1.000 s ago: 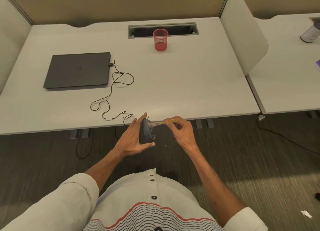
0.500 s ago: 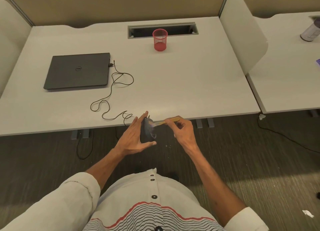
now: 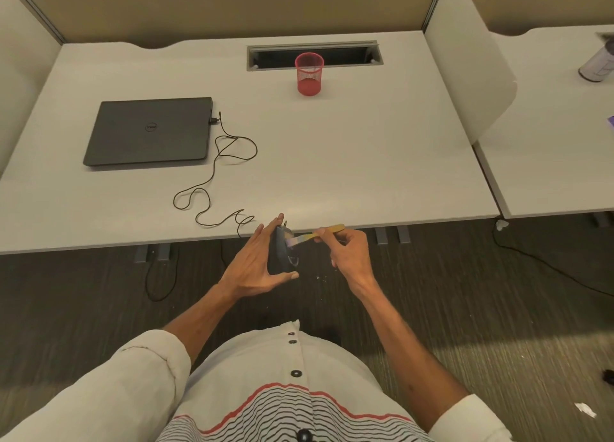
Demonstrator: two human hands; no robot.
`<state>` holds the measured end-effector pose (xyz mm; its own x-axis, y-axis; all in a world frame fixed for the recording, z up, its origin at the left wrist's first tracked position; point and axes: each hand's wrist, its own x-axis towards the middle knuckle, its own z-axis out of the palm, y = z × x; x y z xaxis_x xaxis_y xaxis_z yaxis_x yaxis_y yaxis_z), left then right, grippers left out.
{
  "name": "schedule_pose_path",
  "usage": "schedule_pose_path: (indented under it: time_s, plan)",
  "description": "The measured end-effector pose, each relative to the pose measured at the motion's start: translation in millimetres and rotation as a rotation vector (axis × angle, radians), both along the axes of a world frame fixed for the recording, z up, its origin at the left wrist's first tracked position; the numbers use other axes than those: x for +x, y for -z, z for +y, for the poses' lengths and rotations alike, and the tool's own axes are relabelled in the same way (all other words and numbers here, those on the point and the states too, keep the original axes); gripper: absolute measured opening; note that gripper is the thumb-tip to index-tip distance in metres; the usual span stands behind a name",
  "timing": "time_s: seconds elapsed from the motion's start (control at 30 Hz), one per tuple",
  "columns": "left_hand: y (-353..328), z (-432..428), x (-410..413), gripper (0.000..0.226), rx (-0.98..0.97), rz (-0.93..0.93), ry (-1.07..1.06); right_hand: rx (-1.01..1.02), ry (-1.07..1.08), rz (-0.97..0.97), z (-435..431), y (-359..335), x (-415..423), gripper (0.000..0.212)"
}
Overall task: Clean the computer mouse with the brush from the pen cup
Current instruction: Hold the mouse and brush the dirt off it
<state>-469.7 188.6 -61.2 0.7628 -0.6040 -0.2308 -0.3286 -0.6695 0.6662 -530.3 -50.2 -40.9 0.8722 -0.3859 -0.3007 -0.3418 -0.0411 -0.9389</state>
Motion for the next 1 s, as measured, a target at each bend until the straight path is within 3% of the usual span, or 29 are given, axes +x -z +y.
schedule_pose_path:
  time_s: [0.2, 0.47, 0.77, 0.9, 1.0]
  plan:
    - [-3.2, 1.2, 2.1, 0.133, -0.024, -0.003, -0.01, -0.001, -0.114, 0.065, -7.2, 5.3, -6.1, 0.024]
    - [-4.6, -1.1, 4.9, 0.134, 0.003, -0.007, 0.002, 0.131, 0.083, 0.019, -0.6, 2.1, 1.5, 0.02]
    - [-10.7, 3.7, 7.7, 0.134, -0.025, -0.004, -0.017, -0.042, 0.018, 0.139, -3.3, 16.4, -12.4, 0.019]
    - [-10.2, 3.8, 5.8, 0.134, -0.018, -0.006, -0.007, 0.146, 0.126, 0.094, -1.2, 10.9, -5.8, 0.019]
    - [-13.3, 2.0, 5.7, 0.133, -0.021, -0.01, -0.007, 0.232, 0.087, 0.098, 7.0, 9.3, -3.3, 0.02]
